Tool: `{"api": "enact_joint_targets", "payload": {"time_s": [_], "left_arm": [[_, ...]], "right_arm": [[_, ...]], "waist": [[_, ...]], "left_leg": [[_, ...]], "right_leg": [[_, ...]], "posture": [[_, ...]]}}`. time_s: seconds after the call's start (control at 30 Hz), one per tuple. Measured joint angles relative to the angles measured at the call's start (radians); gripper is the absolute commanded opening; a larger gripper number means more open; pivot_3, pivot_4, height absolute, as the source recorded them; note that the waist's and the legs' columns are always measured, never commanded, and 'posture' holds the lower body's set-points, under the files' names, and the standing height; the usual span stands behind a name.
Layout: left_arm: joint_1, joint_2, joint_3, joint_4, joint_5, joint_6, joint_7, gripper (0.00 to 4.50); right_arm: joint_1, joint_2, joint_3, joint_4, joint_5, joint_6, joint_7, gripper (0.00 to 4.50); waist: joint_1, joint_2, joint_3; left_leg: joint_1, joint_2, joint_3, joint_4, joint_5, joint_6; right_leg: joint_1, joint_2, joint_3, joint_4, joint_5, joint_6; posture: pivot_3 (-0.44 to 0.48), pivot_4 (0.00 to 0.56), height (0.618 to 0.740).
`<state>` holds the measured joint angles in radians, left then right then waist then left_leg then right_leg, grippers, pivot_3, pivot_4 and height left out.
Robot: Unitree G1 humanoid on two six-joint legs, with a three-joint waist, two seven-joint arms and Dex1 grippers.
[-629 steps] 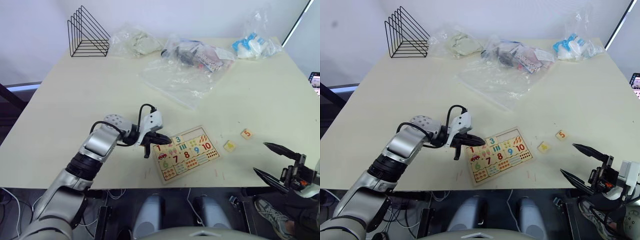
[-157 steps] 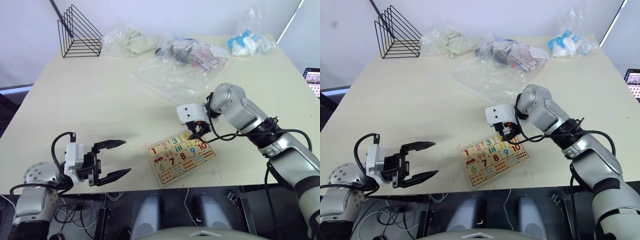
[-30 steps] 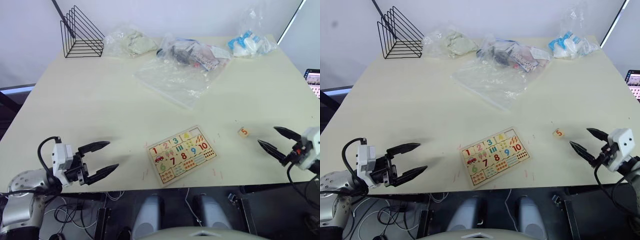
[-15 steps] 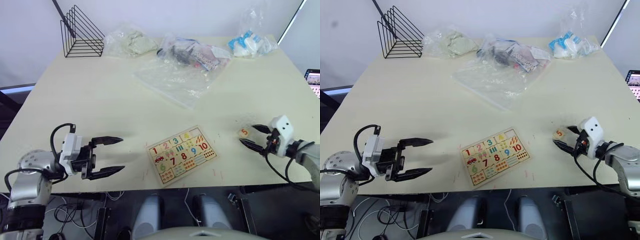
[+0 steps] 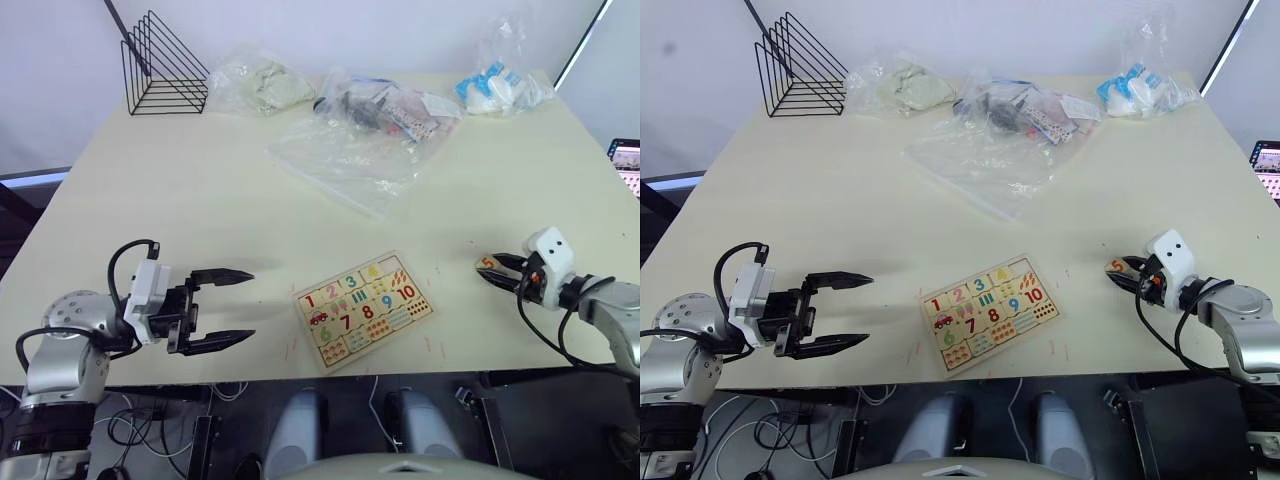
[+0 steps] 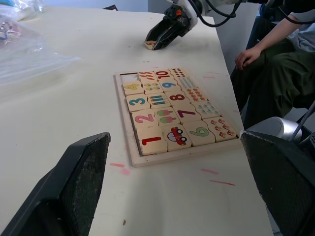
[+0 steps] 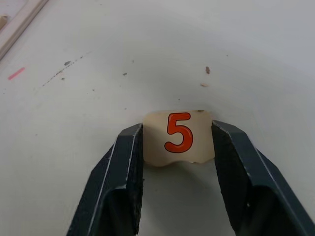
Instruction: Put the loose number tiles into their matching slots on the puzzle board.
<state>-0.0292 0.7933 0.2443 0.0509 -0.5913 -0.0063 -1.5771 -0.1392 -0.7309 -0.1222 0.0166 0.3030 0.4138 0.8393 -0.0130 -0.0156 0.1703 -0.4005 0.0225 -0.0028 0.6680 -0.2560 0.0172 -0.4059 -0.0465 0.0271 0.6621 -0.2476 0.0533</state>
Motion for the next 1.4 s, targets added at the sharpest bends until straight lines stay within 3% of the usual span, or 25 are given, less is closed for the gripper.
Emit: {"api": "enact_joint_targets", "payload": {"time_s": [0.2,0.47,0.67,1.1,1.3,1.33,1.4], "left_arm": [[0.015,0.000,0.000,-0.002,0.000,-0.001,0.000,4.50],[0.039,0.005,0.005,-0.023,-0.001,-0.001,0.001,4.50],[0.036,0.006,0.008,-0.023,-0.001,-0.013,0.000,4.50],[0.028,0.007,0.008,-0.020,-0.001,-0.030,0.000,4.50],[0.029,0.007,0.008,-0.020,-0.001,-0.029,0.000,4.50],[0.032,0.007,0.008,-0.020,-0.001,-0.029,0.000,4.50],[0.039,0.007,0.008,-0.020,-0.001,-0.029,0.000,4.50]], "right_arm": [[0.045,0.052,-0.048,-0.113,0.037,0.134,-0.116,1.46],[0.126,0.137,-0.093,-0.485,0.104,0.515,-0.358,1.46],[0.124,0.367,-0.110,-0.719,0.113,0.807,-0.607,1.46],[0.123,0.613,-0.077,-0.883,0.029,1.031,-0.833,1.46],[0.117,0.627,-0.069,-0.884,0.019,1.024,-0.828,4.20],[0.119,0.611,-0.067,-0.884,0.021,1.017,-0.812,4.43],[0.125,0.520,-0.090,-0.869,0.037,0.970,-0.742,4.43]], "waist": [[0.000,0.000,0.000],[0.000,0.000,0.000],[0.000,0.000,0.000],[-0.002,-0.001,0.000],[-0.002,-0.002,-0.001],[-0.001,-0.002,-0.001],[-0.001,-0.002,-0.001]], "left_leg": [[0.000,0.000,-0.001,0.000,0.000,0.000],[0.000,0.001,-0.004,0.000,0.000,0.000],[-0.002,0.001,-0.005,-0.001,0.000,0.000],[-0.002,0.001,-0.005,-0.001,0.000,0.000],[-0.002,0.001,-0.005,-0.001,0.000,0.000],[-0.002,0.001,-0.005,-0.001,0.000,0.000],[-0.002,0.001,-0.004,-0.001,0.000,0.000]], "right_leg": [[0.000,0.000,0.000,0.000,0.000,0.000],[0.000,0.000,0.000,0.000,0.000,0.000],[-0.002,0.000,0.000,0.000,0.000,0.000],[-0.003,0.000,0.000,0.000,0.000,0.000],[-0.003,0.000,0.000,0.000,0.000,0.000],[-0.002,0.000,0.000,0.000,0.000,0.000],[-0.003,-0.001,0.000,-0.001,0.000,0.000]], "posture": [[0.000,0.150,0.740],[0.000,0.150,0.740],[0.000,0.150,0.740],[0.000,0.150,0.740],[0.000,0.150,0.740],[0.000,0.150,0.740],[0.000,0.150,0.740]]}}
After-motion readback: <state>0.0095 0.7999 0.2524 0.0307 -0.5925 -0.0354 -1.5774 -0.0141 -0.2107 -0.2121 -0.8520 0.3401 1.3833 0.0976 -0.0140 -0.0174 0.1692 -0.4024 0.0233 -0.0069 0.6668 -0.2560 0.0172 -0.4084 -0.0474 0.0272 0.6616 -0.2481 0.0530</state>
